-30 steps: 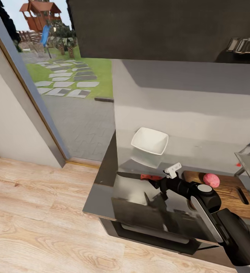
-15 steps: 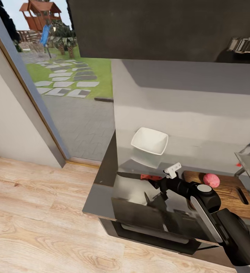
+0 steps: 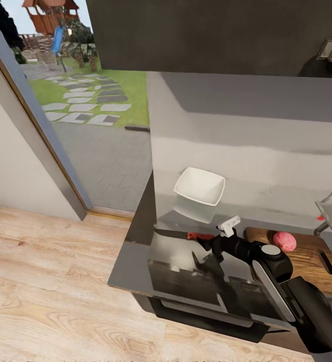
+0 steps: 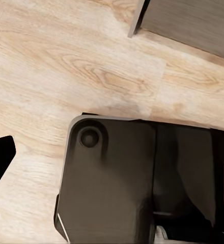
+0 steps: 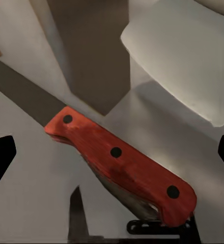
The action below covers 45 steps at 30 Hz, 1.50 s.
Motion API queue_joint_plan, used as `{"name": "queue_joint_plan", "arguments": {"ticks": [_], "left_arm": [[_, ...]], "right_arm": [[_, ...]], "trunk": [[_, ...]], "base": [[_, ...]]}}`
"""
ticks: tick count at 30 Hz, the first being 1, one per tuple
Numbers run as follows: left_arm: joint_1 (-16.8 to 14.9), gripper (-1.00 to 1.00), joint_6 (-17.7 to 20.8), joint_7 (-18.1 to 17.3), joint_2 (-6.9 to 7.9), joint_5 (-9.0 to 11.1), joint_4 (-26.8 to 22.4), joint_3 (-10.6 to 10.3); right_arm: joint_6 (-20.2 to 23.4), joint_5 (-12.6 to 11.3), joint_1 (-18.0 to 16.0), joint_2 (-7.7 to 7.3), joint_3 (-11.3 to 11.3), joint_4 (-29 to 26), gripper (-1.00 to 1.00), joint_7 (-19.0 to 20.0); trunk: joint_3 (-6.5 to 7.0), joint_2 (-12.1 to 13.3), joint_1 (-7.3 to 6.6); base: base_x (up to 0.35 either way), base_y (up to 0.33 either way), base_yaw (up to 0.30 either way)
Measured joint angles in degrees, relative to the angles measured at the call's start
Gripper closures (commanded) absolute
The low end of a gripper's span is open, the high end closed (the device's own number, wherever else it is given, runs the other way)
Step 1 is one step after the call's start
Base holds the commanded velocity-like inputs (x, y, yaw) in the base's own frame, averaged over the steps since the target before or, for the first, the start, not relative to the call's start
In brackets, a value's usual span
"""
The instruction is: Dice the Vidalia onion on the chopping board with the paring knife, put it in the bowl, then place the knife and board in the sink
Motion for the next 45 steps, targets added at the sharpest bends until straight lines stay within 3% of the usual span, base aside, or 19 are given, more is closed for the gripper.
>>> {"name": "queue_joint_plan", "arguments": {"ticks": [35,45], "left_arm": [[0.0,-1.00,0.0,0.0,-0.03,0.0,0.0,0.0],[0.0,-1.00,0.0,0.0,0.00,0.0,0.1,0.0]], "right_arm": [[0.0,0.0,0.0,0.00,0.3,0.0,-1.00,0.0],[0.0,0.4,0.0,0.00,0.3,0.0,-1.00,0.0]], "trunk": [[-3.16,0.0,-0.01],[-3.28,0.0,-0.01]], "base": [[0.017,-0.008,0.000],[0.006,-0.003,0.000]]}}
